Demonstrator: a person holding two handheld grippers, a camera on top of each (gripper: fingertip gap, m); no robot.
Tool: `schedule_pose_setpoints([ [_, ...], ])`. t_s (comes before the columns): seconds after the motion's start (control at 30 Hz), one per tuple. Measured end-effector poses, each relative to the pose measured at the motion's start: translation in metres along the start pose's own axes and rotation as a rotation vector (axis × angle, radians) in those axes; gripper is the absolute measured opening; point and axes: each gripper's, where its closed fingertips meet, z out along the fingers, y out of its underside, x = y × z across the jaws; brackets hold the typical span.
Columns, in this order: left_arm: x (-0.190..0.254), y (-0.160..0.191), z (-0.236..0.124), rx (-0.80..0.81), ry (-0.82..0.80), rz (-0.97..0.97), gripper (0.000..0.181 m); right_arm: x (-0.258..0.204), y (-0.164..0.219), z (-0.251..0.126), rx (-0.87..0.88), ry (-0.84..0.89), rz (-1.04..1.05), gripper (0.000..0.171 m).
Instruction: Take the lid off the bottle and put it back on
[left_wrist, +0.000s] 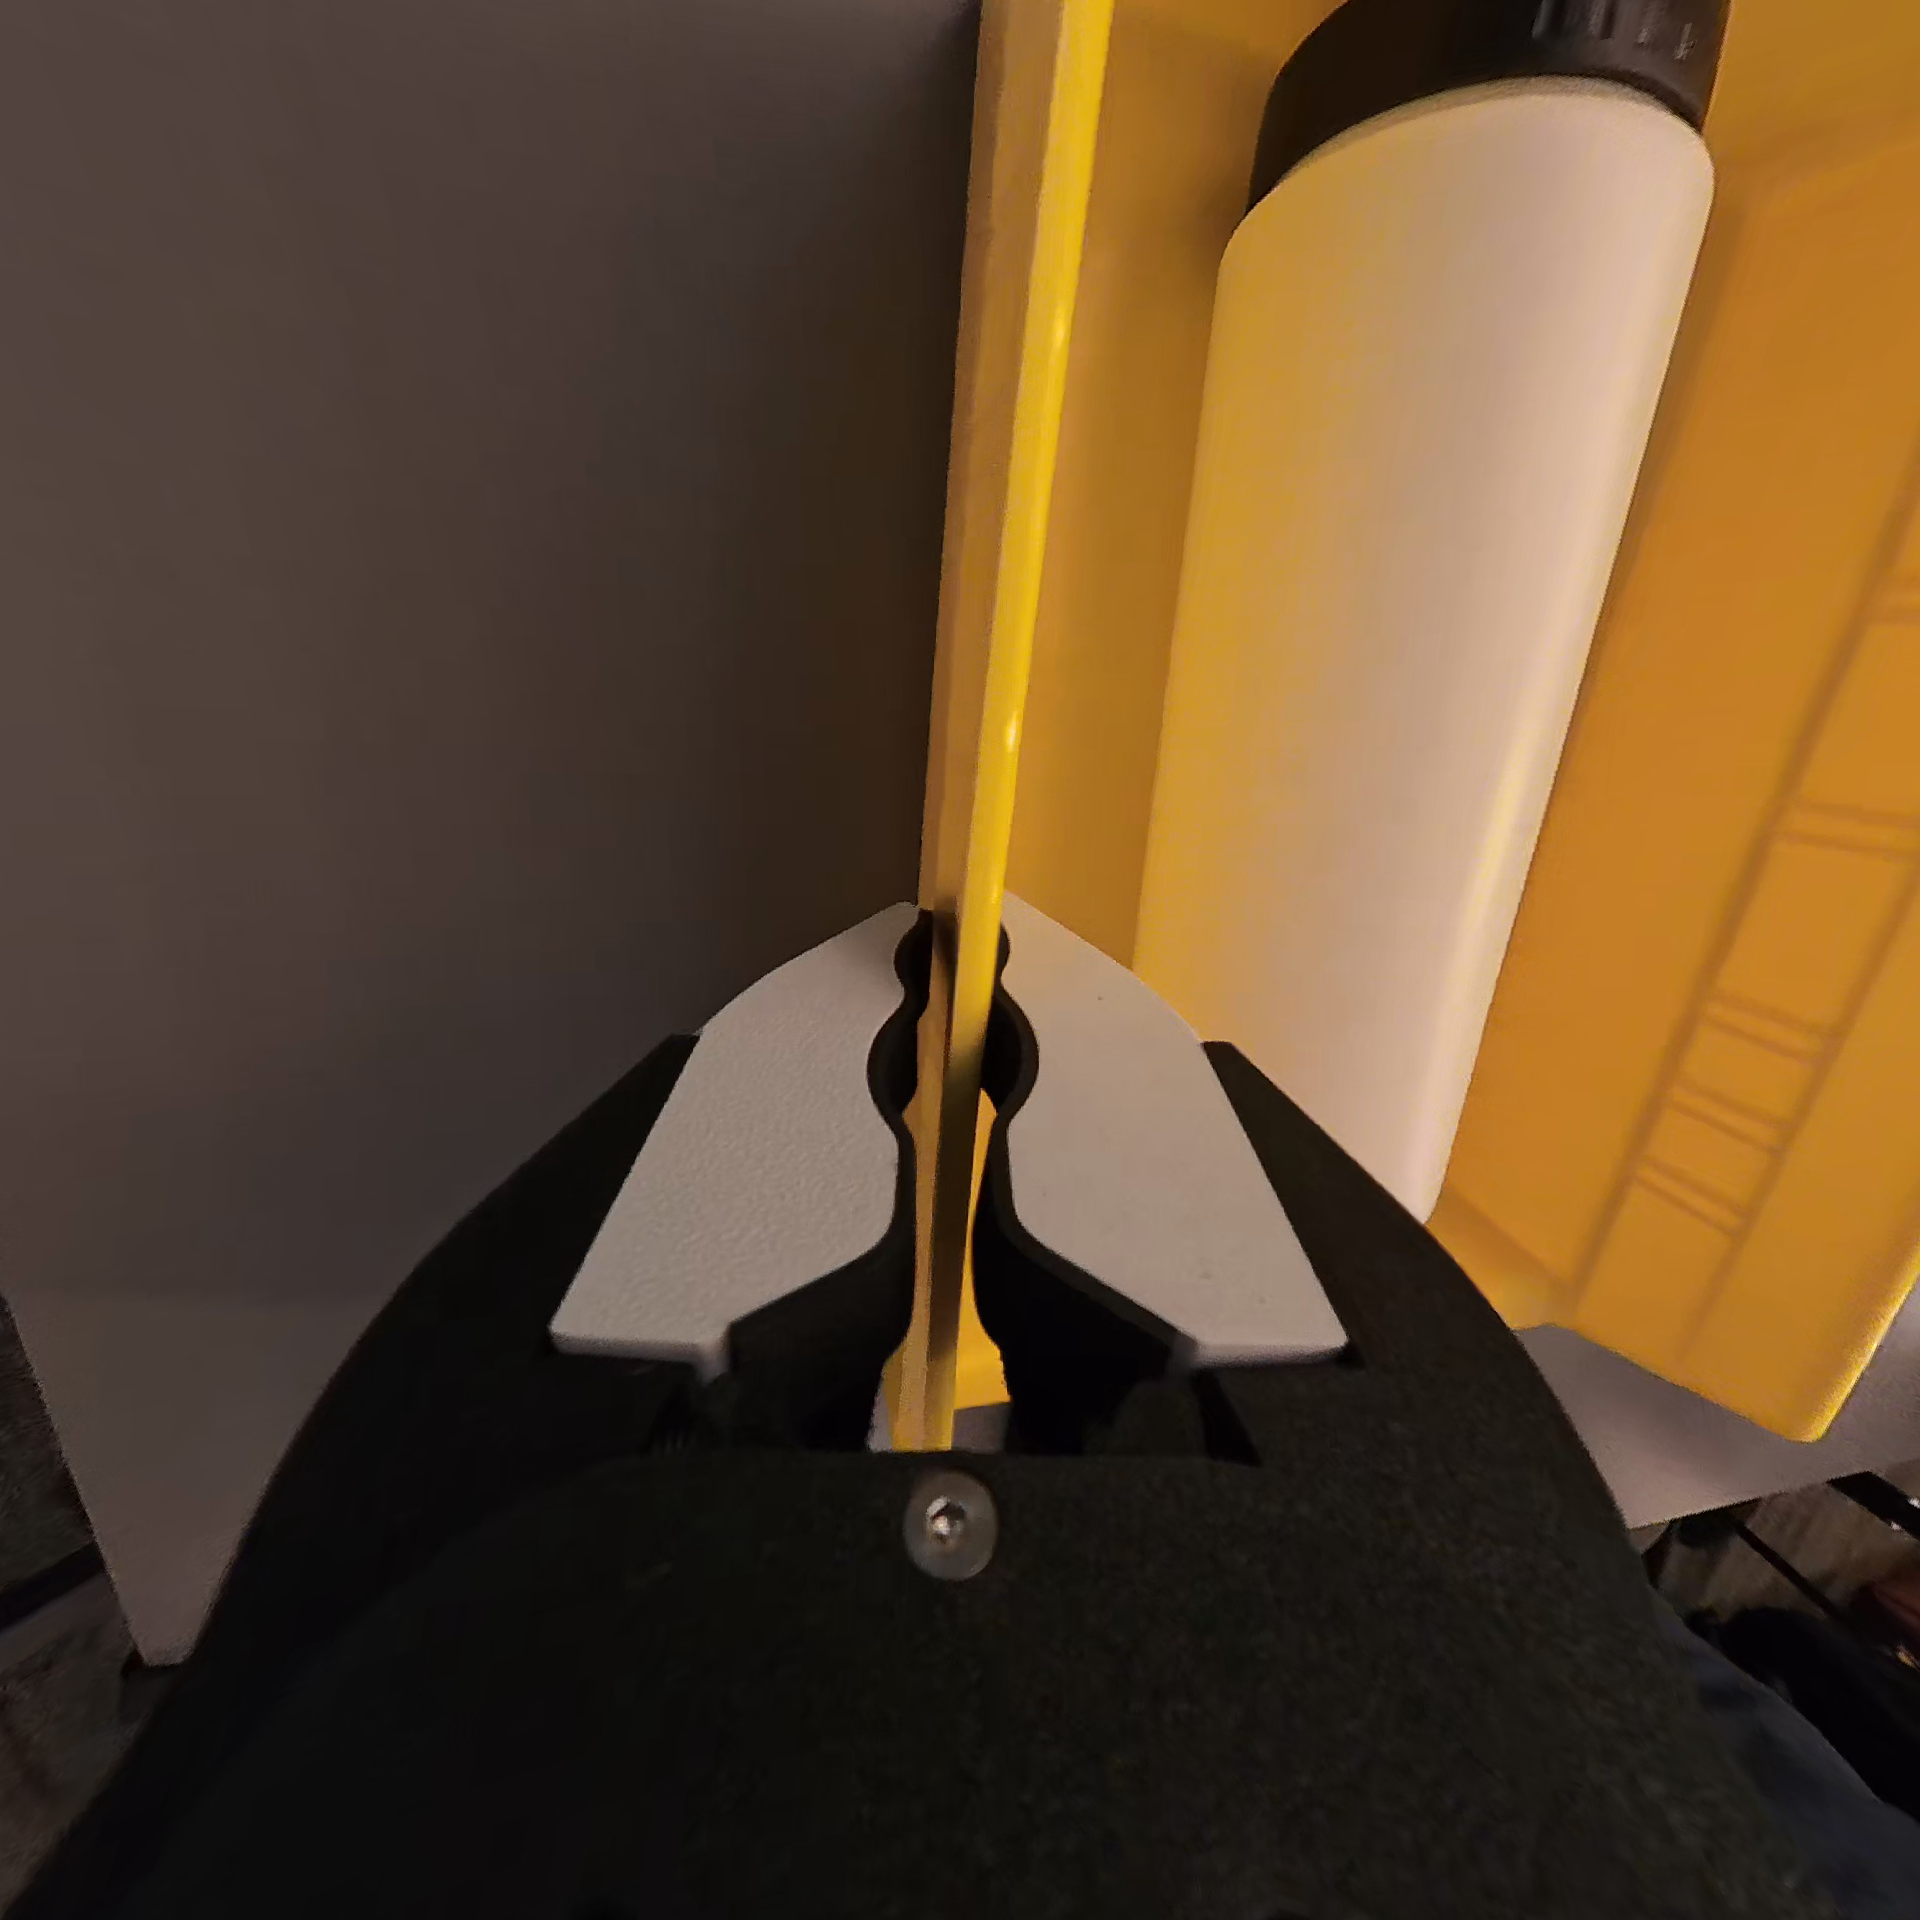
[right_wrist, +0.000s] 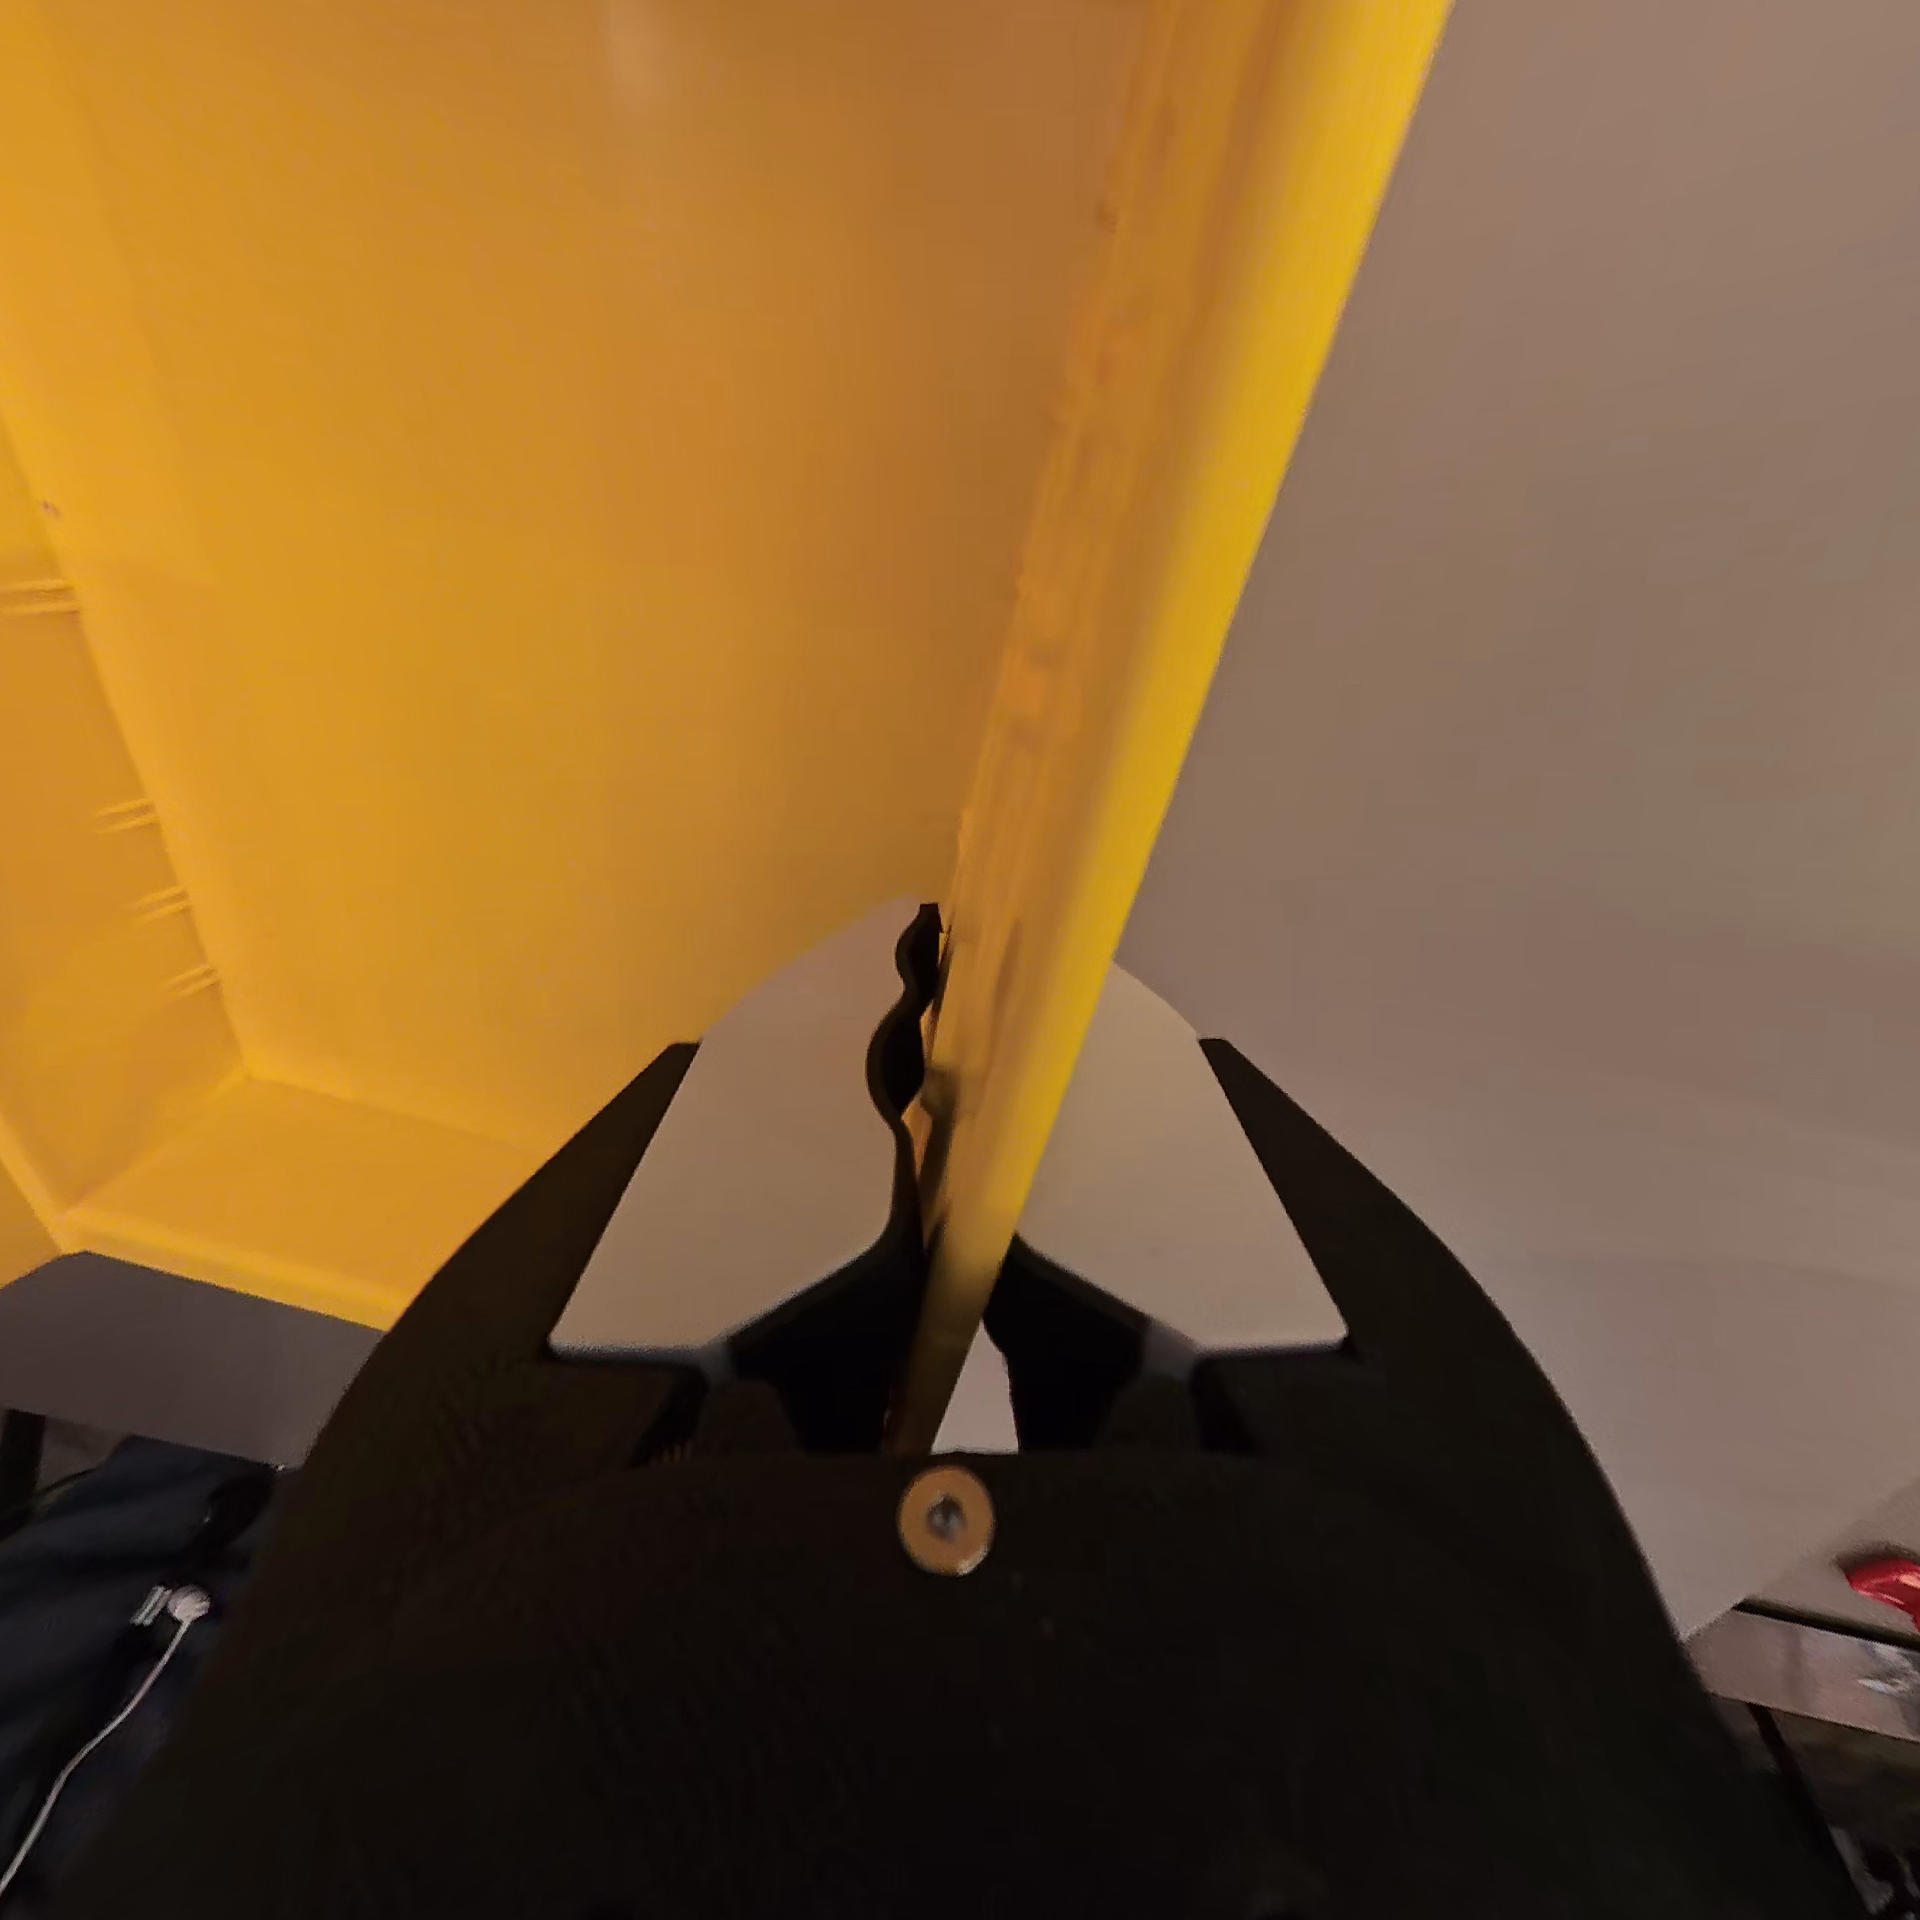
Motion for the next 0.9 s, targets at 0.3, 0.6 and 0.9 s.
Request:
schedule_pose_setpoints([
  [0.3,0.0,0.002,-0.001,0.012,-0.013,0.025,0.005,0.001,0.005,0.0,-0.012,0.003,-0.077,0.007],
  [0.6,0.001,0.001,0.0,0.054,0.007,0.011,0.006,0.006,0.004,0.0,-0.013,0.011,-0.069,0.006],
  [0.9,0.024,-0.029,-0.058,0.413,0.051,0.061,0.041,0.01,-0.006,-0.021,0.098,0.086,-0.12,0.039],
])
